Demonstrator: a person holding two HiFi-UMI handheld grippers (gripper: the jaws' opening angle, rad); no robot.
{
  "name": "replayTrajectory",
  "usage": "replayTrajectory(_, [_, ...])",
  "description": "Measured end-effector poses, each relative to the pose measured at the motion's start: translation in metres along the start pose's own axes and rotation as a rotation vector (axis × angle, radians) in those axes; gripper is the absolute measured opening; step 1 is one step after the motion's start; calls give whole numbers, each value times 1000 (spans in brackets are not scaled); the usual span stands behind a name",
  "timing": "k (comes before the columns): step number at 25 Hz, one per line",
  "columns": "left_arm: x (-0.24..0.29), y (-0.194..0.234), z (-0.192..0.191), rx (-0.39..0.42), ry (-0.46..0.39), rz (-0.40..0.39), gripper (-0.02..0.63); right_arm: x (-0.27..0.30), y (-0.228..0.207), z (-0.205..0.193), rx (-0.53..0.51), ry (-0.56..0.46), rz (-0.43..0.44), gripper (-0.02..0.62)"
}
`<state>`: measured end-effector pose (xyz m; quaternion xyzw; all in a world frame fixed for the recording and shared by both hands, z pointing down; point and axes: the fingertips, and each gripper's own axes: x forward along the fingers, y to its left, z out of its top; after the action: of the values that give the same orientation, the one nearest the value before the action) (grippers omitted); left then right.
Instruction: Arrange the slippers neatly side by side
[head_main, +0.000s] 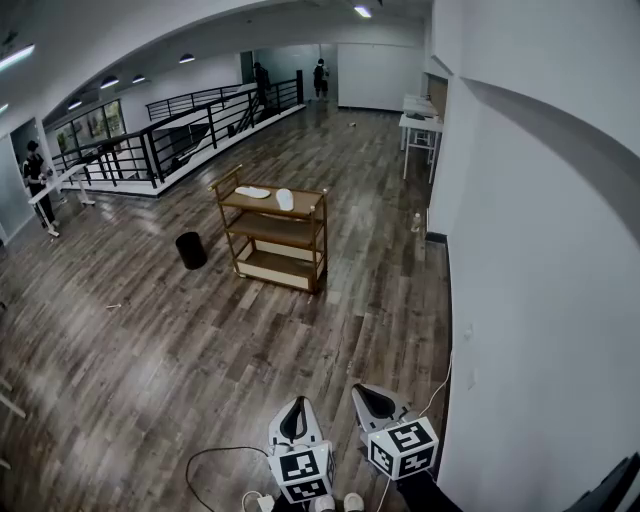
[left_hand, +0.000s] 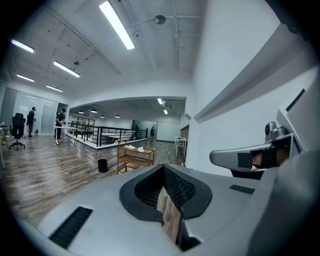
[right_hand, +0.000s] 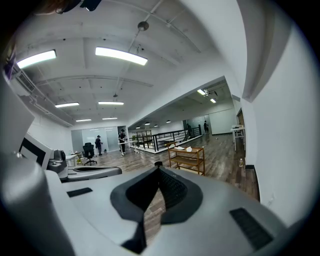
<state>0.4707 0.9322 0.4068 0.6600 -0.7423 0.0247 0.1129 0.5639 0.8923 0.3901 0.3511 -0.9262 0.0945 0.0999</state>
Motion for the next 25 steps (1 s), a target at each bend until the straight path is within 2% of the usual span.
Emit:
replayTrajectory(13, [5,-10,-8,-12,20,19,0,-7,-30,-5,60,4,-47,-3])
replayTrajectory(25, [22,-35,-15,-23,31,59,0,-8,-62,-7,46,16,-4,-3])
